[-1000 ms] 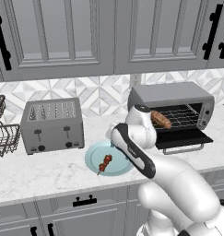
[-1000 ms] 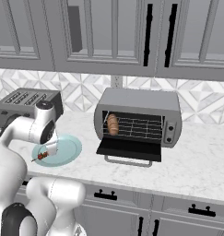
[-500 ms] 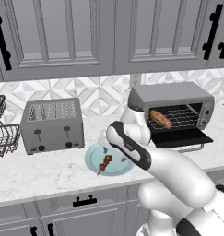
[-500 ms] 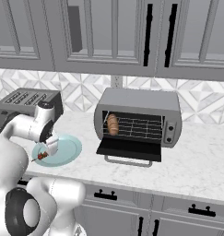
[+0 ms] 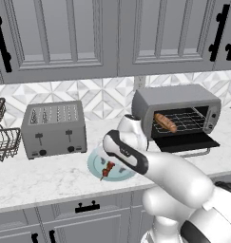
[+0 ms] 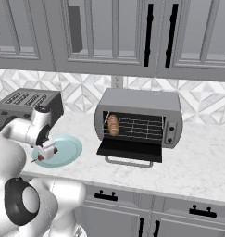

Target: Pick up the kebab skewer and baguette bread, and place them inside the toaster oven. Close the toaster oven door and start by setting the timer.

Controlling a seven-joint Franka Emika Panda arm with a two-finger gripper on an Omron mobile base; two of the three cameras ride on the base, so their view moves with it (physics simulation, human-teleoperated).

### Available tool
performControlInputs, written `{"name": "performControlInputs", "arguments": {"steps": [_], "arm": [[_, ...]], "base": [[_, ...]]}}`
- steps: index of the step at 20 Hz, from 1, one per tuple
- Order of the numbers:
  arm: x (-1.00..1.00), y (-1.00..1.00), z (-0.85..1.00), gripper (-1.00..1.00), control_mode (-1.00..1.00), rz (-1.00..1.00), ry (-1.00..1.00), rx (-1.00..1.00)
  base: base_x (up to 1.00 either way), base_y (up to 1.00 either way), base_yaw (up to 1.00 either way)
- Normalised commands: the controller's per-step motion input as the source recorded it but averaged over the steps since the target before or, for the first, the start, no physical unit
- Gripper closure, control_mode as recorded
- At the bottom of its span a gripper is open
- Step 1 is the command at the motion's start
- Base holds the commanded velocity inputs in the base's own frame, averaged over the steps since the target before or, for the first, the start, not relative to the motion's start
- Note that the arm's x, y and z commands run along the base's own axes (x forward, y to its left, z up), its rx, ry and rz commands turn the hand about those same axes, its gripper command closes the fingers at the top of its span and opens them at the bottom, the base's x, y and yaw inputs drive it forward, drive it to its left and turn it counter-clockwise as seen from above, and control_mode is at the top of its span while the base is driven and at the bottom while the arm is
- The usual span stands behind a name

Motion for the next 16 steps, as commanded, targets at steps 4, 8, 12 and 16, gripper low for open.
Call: {"name": "performControlInputs", "arguments": {"steps": [4,8,12,16], "arm": [[0.01,0.06,-0.33,-1.0,-1.0,0.0,0.0,0.0],[0.11,0.04,-0.29,-1.0,-1.0,0.0,0.0,0.0],[0.2,0.0,-0.17,-1.0,-1.0,0.0,0.0,0.0],[0.21,0.13,-0.25,-1.0,-1.0,0.02,0.0,-0.03]], "base": [[0.0,0.0,0.0],[0.0,0.0,0.0],[0.0,0.0,0.0],[0.0,0.0,0.0]]}}
